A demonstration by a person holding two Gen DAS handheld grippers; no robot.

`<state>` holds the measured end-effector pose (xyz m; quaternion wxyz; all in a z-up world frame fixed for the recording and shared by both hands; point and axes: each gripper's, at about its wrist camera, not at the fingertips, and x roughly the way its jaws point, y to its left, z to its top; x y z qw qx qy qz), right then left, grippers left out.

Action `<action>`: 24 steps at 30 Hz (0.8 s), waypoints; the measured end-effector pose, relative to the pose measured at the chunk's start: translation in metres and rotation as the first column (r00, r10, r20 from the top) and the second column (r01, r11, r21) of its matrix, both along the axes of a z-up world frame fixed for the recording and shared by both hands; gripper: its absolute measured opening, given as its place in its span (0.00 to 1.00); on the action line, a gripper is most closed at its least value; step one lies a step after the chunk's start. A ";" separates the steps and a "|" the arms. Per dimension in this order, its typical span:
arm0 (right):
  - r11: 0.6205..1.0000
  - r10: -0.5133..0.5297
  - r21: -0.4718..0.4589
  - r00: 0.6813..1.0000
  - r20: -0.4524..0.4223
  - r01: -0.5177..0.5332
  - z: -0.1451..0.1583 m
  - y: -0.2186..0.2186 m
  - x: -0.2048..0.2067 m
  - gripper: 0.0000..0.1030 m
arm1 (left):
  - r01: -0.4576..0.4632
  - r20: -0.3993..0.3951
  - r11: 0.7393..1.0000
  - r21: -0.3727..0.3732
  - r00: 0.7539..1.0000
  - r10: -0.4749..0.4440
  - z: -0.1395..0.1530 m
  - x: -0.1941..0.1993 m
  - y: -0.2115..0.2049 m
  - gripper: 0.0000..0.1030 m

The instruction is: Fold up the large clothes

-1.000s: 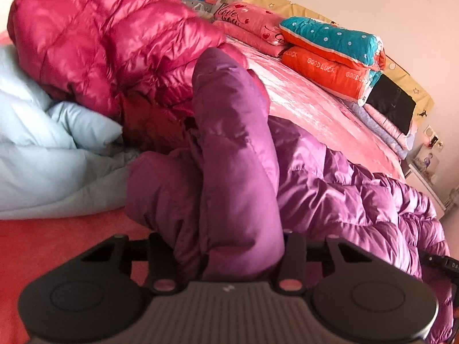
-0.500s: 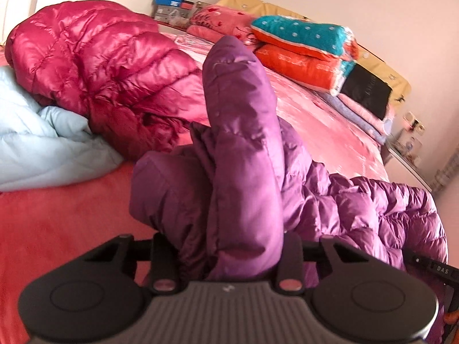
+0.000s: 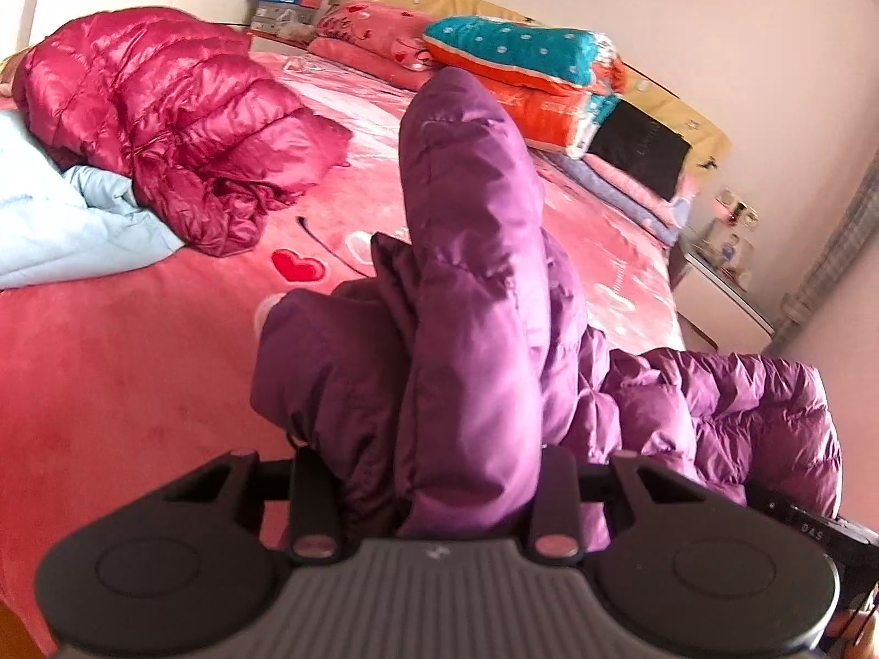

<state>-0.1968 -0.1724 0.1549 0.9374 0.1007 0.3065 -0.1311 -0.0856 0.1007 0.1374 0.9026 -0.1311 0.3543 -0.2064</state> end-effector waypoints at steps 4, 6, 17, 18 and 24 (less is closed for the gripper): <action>0.998 -0.030 -0.048 0.999 0.017 0.031 0.003 0.000 -0.019 0.45 | 0.033 0.003 0.999 -0.015 0.999 -0.033 0.014 -0.015 -0.007 0.34; 0.997 -0.041 -0.070 0.999 0.032 0.043 0.010 -0.003 -0.027 0.44 | 0.058 0.008 0.998 -0.023 0.998 -0.058 0.022 -0.020 -0.013 0.34; 0.969 -0.139 -0.181 0.978 0.154 0.167 0.046 -0.040 -0.050 0.43 | 0.199 0.118 0.979 -0.043 0.974 -0.193 0.087 -0.015 -0.060 0.34; 0.967 -0.148 -0.183 0.975 0.167 0.178 0.050 -0.045 -0.048 0.43 | 0.208 0.131 0.977 -0.044 0.971 -0.200 0.093 -0.009 -0.065 0.34; 0.942 -0.195 -0.218 0.945 0.261 0.254 0.076 -0.084 -0.021 0.43 | 0.227 0.196 0.971 -0.075 0.958 -0.208 0.117 0.040 -0.092 0.34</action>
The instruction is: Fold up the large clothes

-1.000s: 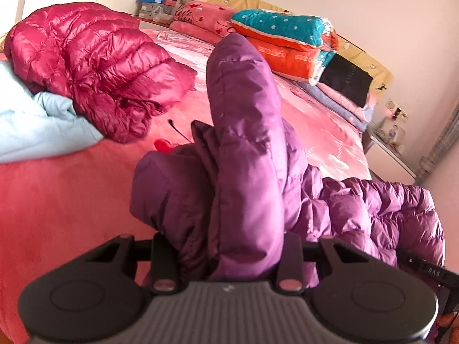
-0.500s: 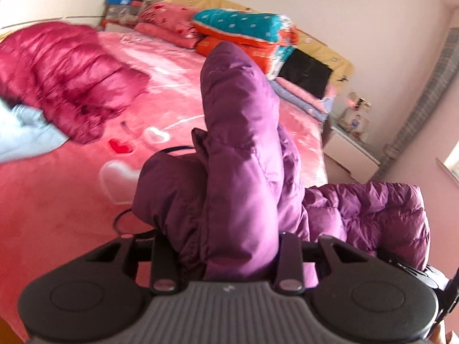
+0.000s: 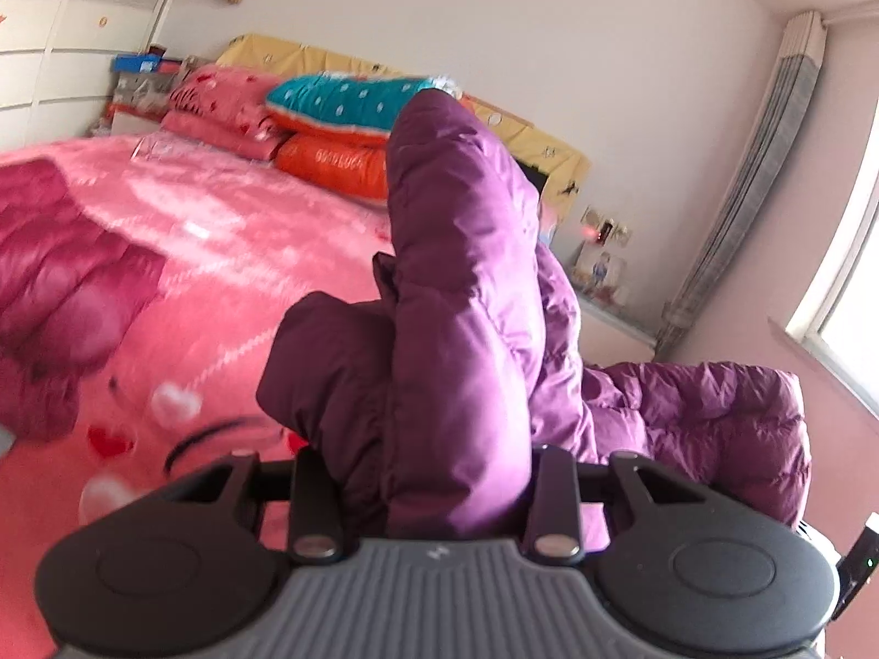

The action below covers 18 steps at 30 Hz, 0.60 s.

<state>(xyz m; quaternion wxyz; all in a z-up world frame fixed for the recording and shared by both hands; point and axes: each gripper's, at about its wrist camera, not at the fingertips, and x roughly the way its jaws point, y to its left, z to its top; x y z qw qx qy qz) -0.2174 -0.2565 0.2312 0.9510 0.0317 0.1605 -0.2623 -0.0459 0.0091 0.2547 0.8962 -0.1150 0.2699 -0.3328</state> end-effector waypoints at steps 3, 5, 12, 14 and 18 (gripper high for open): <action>0.999 -0.022 -0.041 0.999 0.039 0.024 0.008 -0.020 0.030 0.43 | -0.005 0.050 1.000 0.005 0.999 0.004 0.006 0.036 -0.017 0.34; 0.998 -0.027 -0.055 0.998 0.052 0.030 0.011 -0.037 0.059 0.43 | -0.012 0.074 1.000 0.001 0.997 0.012 0.006 0.065 -0.027 0.34; 0.997 -0.039 -0.063 0.996 0.077 0.044 -0.001 -0.112 0.179 0.43 | -0.072 0.178 0.997 0.020 0.982 0.068 -0.014 0.180 -0.070 0.35; 0.997 -0.044 -0.066 0.996 0.075 0.049 -0.008 -0.133 0.223 0.44 | -0.101 0.179 0.995 0.026 0.979 0.095 -0.025 0.210 -0.082 0.35; 0.996 -0.052 -0.075 0.998 0.025 0.054 -0.027 -0.172 0.308 0.43 | -0.157 0.169 0.985 0.078 0.975 0.142 -0.045 0.264 -0.110 0.35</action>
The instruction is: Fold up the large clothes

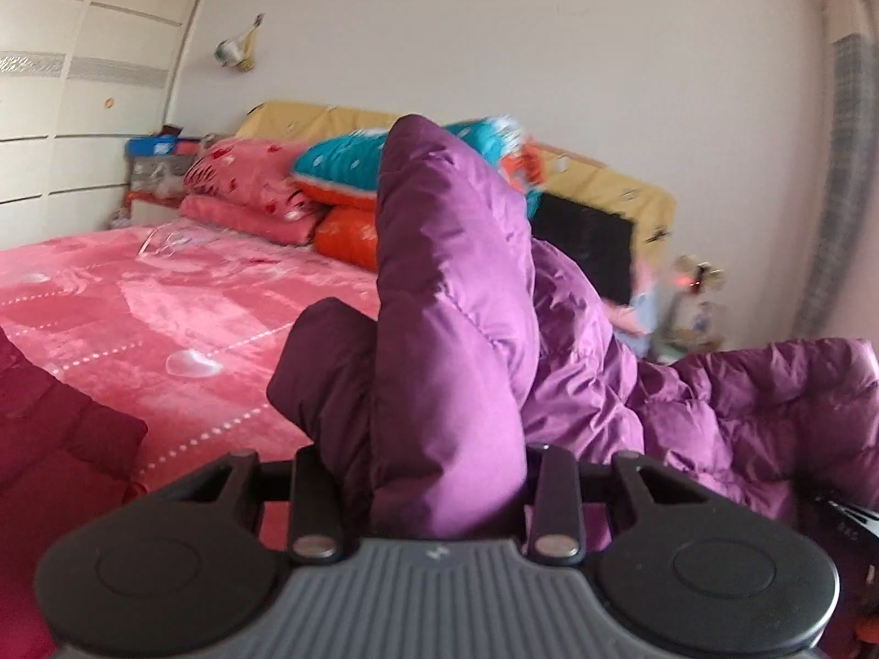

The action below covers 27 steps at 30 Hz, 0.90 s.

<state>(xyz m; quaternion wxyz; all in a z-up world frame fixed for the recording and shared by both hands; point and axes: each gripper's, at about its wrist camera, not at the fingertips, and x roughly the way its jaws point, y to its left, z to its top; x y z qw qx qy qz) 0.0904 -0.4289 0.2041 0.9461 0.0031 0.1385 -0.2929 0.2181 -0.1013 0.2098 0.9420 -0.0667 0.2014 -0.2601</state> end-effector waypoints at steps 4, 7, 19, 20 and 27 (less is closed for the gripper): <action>1.000 -0.010 -0.004 0.998 -0.057 0.010 -0.022 -0.036 0.072 0.43 | -0.036 0.028 0.997 0.061 0.999 0.034 -0.015 0.039 -0.028 0.36; 1.000 -0.025 -0.014 0.996 -0.088 0.023 -0.040 -0.057 0.112 0.44 | -0.049 0.056 0.994 0.102 0.997 0.043 -0.026 0.059 -0.049 0.37; 0.995 -0.094 -0.038 0.966 -0.241 0.087 -0.122 -0.087 0.174 0.68 | -0.145 0.081 0.969 0.202 0.988 0.131 -0.104 0.107 -0.072 0.57; 0.994 -0.106 -0.055 0.964 -0.246 0.096 -0.125 -0.084 0.176 0.72 | -0.156 0.084 0.967 0.203 0.986 0.142 -0.108 0.109 -0.070 0.59; 0.985 -0.165 -0.093 0.948 -0.272 0.145 -0.137 -0.088 0.160 1.00 | -0.250 0.122 0.945 0.213 0.966 0.228 -0.106 0.109 -0.056 0.83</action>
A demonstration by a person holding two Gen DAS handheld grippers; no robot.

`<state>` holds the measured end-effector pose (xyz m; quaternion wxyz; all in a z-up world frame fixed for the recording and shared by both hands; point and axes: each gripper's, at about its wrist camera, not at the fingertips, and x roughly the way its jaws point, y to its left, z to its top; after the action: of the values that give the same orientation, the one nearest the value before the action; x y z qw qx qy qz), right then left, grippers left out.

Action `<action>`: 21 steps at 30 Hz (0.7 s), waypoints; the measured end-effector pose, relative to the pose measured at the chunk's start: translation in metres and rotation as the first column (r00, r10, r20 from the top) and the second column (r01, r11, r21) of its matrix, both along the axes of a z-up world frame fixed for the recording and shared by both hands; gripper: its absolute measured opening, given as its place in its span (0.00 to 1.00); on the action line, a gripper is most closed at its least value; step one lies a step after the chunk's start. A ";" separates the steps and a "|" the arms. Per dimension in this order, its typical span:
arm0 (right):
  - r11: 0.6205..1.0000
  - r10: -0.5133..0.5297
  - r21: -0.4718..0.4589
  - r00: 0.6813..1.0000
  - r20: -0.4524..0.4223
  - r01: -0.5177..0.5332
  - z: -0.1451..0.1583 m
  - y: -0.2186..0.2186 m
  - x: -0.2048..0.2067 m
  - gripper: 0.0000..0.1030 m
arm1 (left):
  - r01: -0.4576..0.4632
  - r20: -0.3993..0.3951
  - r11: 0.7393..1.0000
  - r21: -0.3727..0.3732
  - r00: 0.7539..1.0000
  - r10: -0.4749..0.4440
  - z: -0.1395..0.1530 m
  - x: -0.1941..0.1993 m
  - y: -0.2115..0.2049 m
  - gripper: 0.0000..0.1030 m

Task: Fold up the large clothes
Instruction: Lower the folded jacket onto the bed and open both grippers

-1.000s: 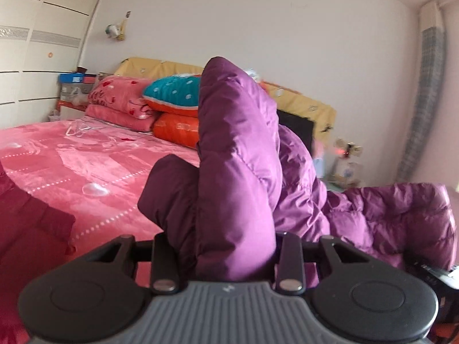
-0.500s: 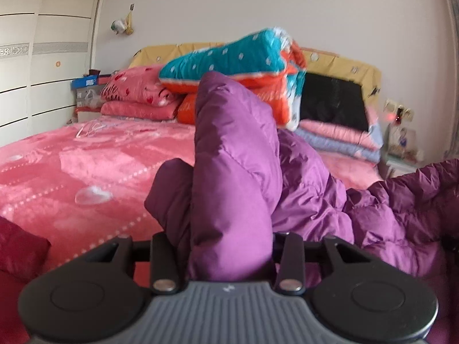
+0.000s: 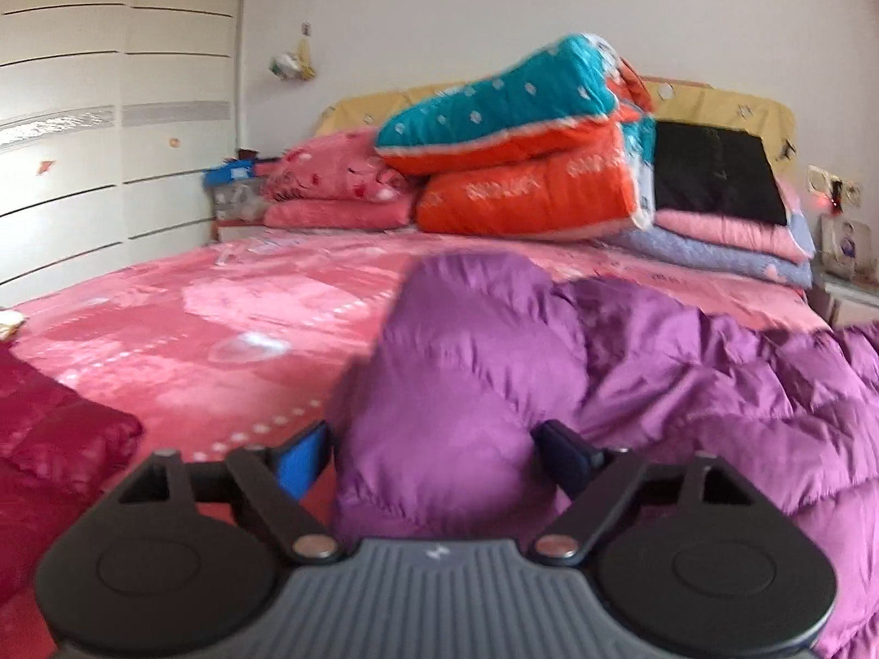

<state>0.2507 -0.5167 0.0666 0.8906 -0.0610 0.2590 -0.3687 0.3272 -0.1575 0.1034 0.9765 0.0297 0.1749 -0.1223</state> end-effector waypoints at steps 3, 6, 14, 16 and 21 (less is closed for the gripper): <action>1.000 -0.014 -0.024 1.000 -0.018 0.014 0.010 -0.006 -0.001 1.00 | -0.042 0.021 0.999 -0.025 0.999 0.043 0.007 -0.006 0.014 0.85; 0.999 -0.028 -0.018 1.000 -0.004 0.028 0.026 -0.013 -0.019 1.00 | -0.070 0.028 0.997 -0.029 0.997 0.071 0.014 -0.014 0.024 0.85; 0.991 -0.121 -0.067 0.992 -0.019 0.119 0.052 -0.015 -0.072 1.00 | -0.077 0.040 0.997 -0.007 0.996 0.078 0.022 -0.059 0.047 0.86; 0.989 -0.146 -0.012 0.989 0.024 0.146 0.059 -0.020 -0.095 1.00 | -0.069 0.025 0.998 -0.015 0.997 0.069 0.022 -0.076 0.055 0.86; 0.988 -0.072 0.143 0.990 0.118 0.055 0.065 0.001 -0.155 1.00 | -0.024 -0.052 0.998 -0.061 0.998 0.021 0.022 -0.134 0.081 0.86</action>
<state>0.0959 -0.5162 0.1313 0.8947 0.0326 0.2309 -0.3809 0.1933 -0.0764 0.1253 0.9734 -0.0057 0.1965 -0.1173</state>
